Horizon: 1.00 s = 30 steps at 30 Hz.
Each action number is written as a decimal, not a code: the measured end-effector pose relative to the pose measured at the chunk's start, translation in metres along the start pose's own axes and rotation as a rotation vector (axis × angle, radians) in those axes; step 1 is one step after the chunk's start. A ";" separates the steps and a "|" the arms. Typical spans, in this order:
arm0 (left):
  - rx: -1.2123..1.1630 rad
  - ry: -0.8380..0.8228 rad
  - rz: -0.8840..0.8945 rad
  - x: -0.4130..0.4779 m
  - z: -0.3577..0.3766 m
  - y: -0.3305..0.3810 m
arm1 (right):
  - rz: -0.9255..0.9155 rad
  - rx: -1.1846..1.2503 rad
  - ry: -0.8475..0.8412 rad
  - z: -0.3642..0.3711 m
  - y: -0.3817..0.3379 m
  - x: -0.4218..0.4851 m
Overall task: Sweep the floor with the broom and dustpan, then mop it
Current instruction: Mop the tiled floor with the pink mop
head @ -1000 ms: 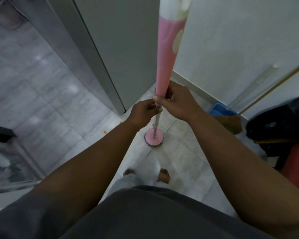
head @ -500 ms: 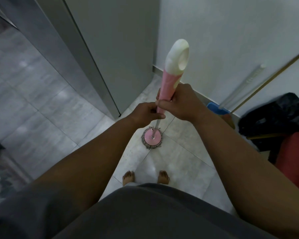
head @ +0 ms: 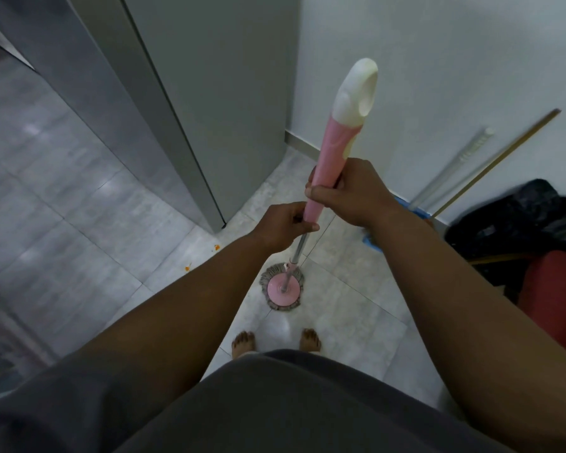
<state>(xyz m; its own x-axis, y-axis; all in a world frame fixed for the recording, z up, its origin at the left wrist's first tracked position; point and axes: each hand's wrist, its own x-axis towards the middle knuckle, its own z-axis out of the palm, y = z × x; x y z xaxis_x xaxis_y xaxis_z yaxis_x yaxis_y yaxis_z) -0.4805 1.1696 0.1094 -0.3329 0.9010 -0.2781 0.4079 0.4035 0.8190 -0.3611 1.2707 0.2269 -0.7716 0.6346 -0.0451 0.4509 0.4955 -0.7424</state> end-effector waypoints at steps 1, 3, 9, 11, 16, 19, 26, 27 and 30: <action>0.000 -0.004 0.005 0.002 -0.002 0.001 | -0.007 -0.017 0.009 -0.001 -0.001 0.002; 0.006 -0.005 0.023 0.008 -0.005 0.003 | -0.031 -0.052 0.032 -0.003 -0.003 0.007; -0.007 -0.013 0.057 0.019 -0.014 0.008 | -0.101 -0.098 0.095 -0.008 -0.004 0.018; 0.004 -0.036 0.064 0.020 -0.018 0.006 | -0.131 -0.093 0.108 -0.002 -0.004 0.016; 0.054 -0.062 0.080 0.016 -0.032 -0.001 | -0.114 -0.003 0.134 0.010 -0.005 0.014; 0.138 -0.093 0.105 0.012 -0.041 -0.005 | -0.107 -0.001 0.113 0.016 -0.007 0.014; 0.183 -0.079 0.092 0.002 -0.039 -0.019 | -0.049 0.049 0.019 0.023 -0.005 0.009; 0.170 -0.065 0.092 0.001 -0.037 -0.021 | -0.045 0.039 0.006 0.023 -0.005 0.008; 0.129 -0.045 0.086 -0.003 -0.029 -0.024 | -0.038 0.013 -0.016 0.023 -0.003 0.006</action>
<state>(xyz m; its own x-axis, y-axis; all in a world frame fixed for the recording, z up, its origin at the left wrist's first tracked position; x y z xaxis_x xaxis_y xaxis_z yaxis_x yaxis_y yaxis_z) -0.5142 1.1529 0.1049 -0.2547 0.9382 -0.2342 0.5404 0.3390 0.7701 -0.3774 1.2592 0.2132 -0.7949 0.6062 -0.0271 0.4155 0.5112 -0.7524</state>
